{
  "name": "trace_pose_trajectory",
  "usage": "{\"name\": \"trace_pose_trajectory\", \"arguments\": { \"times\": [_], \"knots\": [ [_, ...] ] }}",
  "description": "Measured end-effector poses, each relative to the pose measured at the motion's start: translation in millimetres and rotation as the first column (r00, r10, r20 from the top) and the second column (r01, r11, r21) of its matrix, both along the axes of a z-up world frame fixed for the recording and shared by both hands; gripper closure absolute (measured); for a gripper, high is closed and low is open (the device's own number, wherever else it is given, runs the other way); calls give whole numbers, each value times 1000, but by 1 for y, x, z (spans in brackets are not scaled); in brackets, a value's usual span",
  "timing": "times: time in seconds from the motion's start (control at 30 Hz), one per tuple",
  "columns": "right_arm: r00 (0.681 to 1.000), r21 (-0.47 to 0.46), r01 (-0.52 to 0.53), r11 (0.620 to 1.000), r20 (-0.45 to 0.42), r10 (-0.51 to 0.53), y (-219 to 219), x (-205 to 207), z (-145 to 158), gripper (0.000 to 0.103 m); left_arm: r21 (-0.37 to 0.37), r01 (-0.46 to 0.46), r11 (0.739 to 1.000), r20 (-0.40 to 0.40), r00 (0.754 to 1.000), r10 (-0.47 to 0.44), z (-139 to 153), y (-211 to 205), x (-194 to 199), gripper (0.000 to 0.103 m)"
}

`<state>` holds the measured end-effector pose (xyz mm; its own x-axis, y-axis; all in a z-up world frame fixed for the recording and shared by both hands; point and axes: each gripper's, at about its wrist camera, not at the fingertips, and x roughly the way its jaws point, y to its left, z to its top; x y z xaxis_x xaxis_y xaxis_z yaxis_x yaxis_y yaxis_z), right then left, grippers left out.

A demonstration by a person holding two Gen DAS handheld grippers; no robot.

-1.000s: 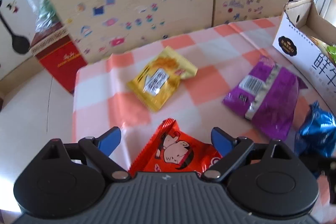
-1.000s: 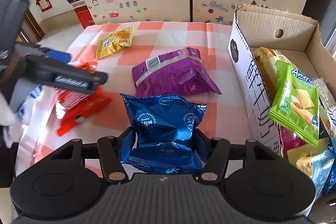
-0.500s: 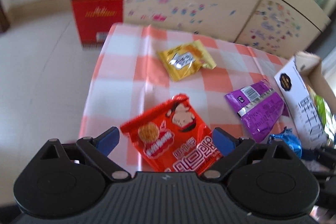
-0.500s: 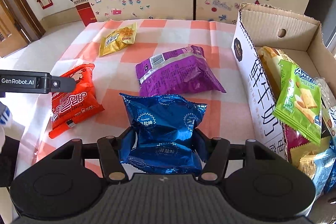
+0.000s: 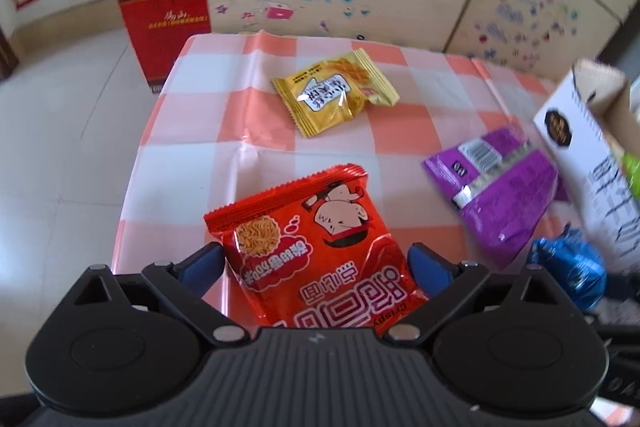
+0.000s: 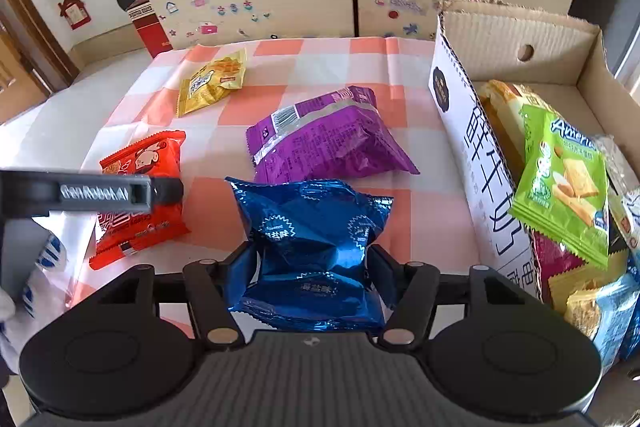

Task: Organize snacks
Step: 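Lift both held packs and carry them toward the box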

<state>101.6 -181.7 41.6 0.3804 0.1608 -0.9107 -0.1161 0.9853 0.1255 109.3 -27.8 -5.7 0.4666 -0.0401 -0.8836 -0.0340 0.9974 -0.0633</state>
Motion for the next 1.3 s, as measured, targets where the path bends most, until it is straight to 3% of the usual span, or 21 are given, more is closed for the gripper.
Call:
{"name": "trace_pose_trajectory", "arguments": {
  "times": [0.13,0.37,0.57,0.8,1.1,1.3],
  "knots": [
    [1000,2,14,1000,-5,-14,0,1,-2,31,68,53,996,0,999,-53,-6,-5,-4,9],
    [999,13,44,999,-26,-44,-2,3,-10,27,86,134,987,33,990,-137,-4,-3,-6,18],
    [1000,-5,8,1000,-6,-8,2,2,-8,36,105,186,977,54,980,-192,-2,-5,-7,32],
    [999,3,15,1000,29,-15,1,3,0,38,116,218,969,82,970,-228,2,-6,-13,33],
    [996,36,-1,999,93,-3,2,3,18,38,83,204,975,171,961,-216,24,1,-15,33],
    [988,29,0,1000,151,-4,-1,2,33,38,101,201,974,229,948,-219,34,-2,-17,33]
  ]
}}
